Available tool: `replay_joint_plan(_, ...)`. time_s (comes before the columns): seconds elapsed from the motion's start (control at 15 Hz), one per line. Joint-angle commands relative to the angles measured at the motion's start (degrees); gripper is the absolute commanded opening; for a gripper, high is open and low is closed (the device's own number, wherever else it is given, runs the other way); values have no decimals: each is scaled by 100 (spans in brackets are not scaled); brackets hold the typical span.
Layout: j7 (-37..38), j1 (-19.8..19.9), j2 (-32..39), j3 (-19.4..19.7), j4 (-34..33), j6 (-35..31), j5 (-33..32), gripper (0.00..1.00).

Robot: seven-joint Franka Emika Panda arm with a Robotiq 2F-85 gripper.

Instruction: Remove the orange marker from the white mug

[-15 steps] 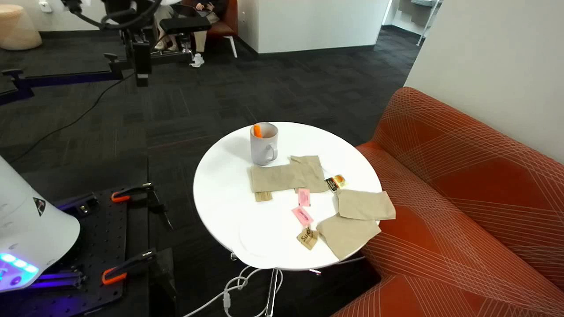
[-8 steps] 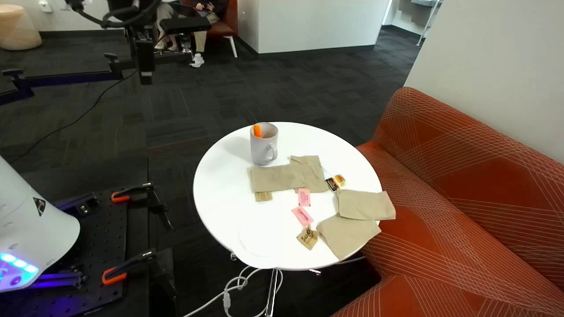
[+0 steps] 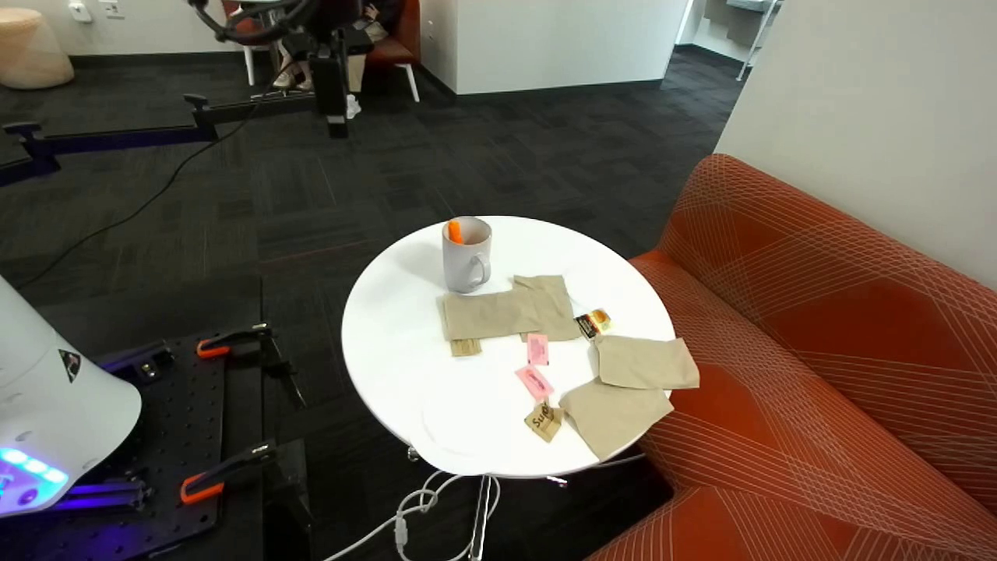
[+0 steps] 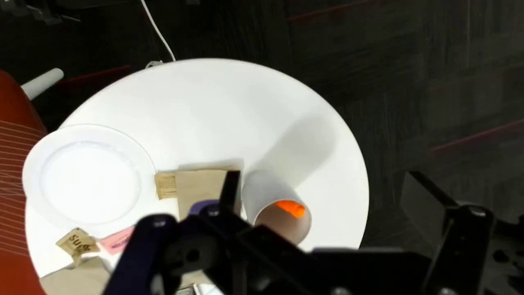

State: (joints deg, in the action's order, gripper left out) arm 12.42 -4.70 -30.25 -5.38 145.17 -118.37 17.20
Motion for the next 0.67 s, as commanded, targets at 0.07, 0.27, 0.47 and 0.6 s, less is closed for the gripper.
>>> replay_joint_plan(0.07, 944, 261, 1237, -66, -747, -702, 146, 100)
replay_joint_plan(0.27, 1549, 239, 1965, -101, -1114, -1090, 235, 100)
replay_joint_plan(0.47, 2304, 195, 2588, -140, -1467, -1252, 187, 100)
replay_joint_plan(0.6, 2707, 143, 2949, -136, -1670, -1230, 141, 100)
